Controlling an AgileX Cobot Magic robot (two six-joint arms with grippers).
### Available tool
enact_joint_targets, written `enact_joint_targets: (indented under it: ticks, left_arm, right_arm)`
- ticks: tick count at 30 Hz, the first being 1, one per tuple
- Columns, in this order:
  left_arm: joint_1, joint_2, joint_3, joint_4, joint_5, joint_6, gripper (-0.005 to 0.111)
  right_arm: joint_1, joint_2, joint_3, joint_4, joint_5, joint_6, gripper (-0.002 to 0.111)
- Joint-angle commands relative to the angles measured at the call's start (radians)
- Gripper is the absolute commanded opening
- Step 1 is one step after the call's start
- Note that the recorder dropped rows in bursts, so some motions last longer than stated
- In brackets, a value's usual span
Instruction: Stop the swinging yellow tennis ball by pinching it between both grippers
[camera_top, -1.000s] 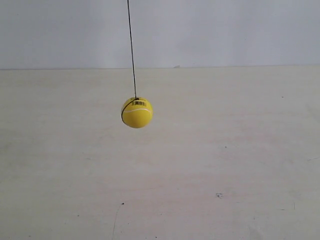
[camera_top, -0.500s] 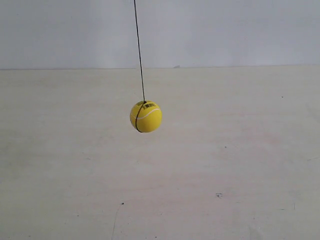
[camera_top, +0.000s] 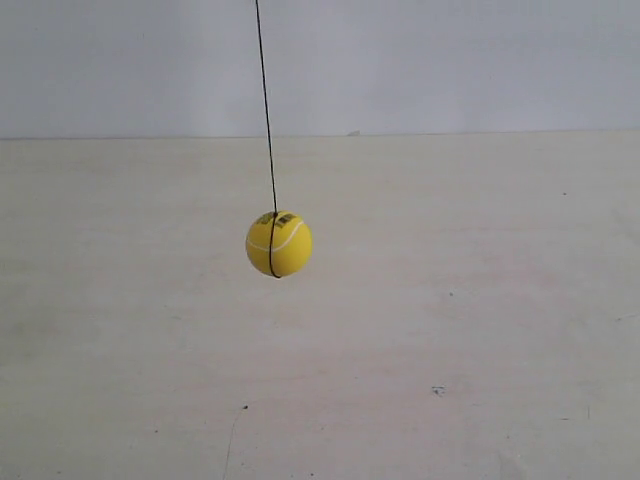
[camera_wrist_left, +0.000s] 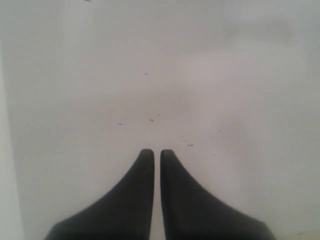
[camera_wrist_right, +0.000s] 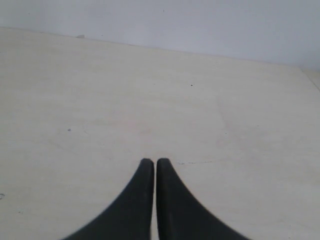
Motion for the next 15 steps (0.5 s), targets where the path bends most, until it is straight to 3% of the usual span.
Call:
enact_joint_targets:
  ticks: [1, 8, 15]
  left_arm:
    - [0.015, -0.004, 0.16, -0.142, -0.168, 0.117, 0.005]
    - [0.066, -0.004, 0.407, -0.142, -0.208, 0.026, 0.005]
    - [0.088, -0.004, 0.542, -0.142, -0.104, 0.014, 0.005]
  right_arm:
    - [0.002, -0.005, 0.0, -0.003, -0.004, -0.006, 0.0]
    - [0.002, -0.005, 0.0, -0.003, -0.004, -0.006, 0.0]
    - [0.002, -0.005, 0.0, -0.003, -0.004, -0.006, 0.0]
